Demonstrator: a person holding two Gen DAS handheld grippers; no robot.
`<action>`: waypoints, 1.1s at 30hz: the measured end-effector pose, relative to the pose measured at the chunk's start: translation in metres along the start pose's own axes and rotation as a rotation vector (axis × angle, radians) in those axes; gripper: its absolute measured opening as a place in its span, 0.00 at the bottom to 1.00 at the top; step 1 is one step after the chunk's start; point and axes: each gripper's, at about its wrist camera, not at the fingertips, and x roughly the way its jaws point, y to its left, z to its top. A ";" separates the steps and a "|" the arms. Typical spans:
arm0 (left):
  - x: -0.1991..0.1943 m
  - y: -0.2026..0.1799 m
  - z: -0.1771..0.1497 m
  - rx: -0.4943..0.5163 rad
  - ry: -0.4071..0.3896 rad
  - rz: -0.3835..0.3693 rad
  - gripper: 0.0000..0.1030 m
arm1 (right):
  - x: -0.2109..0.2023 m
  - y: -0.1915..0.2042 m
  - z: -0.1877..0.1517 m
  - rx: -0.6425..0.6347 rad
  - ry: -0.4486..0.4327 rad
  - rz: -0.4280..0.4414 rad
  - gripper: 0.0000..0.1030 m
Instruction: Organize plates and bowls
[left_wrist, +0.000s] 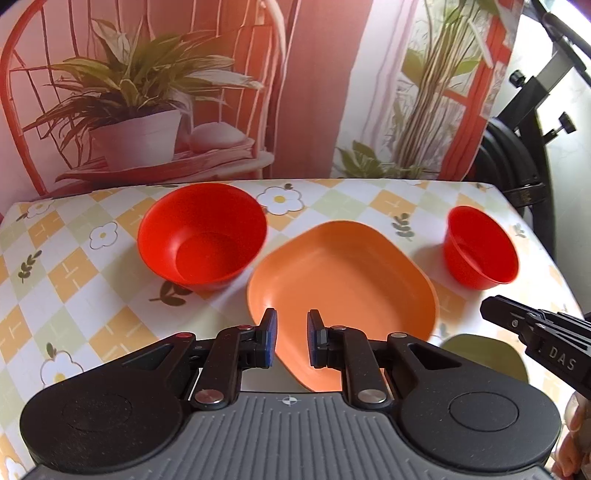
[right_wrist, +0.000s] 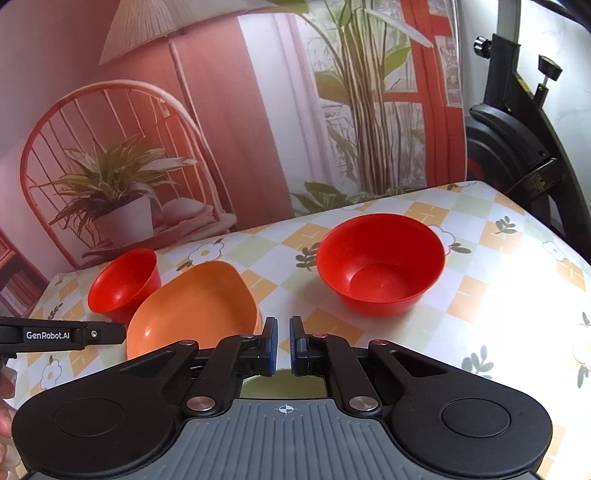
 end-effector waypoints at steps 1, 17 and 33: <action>-0.005 -0.002 -0.005 -0.010 -0.007 -0.017 0.18 | -0.006 -0.003 -0.001 0.004 -0.011 -0.007 0.07; -0.021 -0.038 -0.044 0.074 -0.033 -0.097 0.30 | -0.062 -0.047 -0.035 0.036 -0.083 -0.119 0.09; -0.008 -0.051 -0.052 0.113 0.008 -0.106 0.30 | -0.066 -0.056 -0.065 0.077 -0.024 -0.128 0.12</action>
